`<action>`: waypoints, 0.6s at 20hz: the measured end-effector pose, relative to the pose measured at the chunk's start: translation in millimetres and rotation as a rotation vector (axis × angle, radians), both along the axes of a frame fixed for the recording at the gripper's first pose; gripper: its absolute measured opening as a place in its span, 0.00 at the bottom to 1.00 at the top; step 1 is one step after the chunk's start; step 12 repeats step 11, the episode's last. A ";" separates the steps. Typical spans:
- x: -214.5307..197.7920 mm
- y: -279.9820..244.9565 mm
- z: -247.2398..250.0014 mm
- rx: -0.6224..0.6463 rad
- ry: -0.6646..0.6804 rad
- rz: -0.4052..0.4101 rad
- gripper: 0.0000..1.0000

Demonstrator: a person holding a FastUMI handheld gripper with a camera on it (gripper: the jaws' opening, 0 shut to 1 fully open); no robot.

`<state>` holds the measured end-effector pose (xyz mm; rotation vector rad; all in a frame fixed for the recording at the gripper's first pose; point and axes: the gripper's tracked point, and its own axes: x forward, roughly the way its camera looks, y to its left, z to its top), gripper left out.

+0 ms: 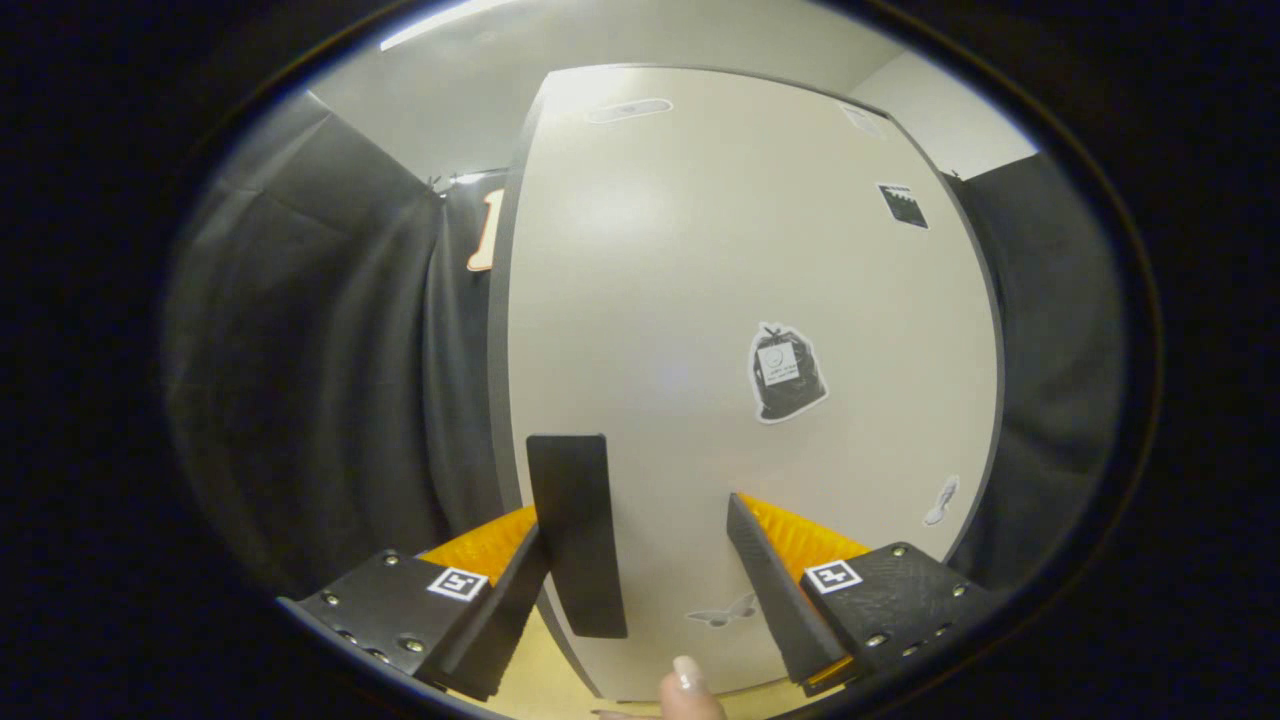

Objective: Open the shoe cabinet door, grab the shoes and put them into the shoe cabinet, then close the shoe cabinet door.

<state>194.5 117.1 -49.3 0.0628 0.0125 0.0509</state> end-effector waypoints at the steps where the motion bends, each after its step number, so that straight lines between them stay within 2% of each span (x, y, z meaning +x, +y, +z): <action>1: 1.2 -2.1 -0.5 -0.001 -0.001 -0.007 0.99; 12: -1.2 -11.0 0.1 0.002 -0.018 -0.015 1.00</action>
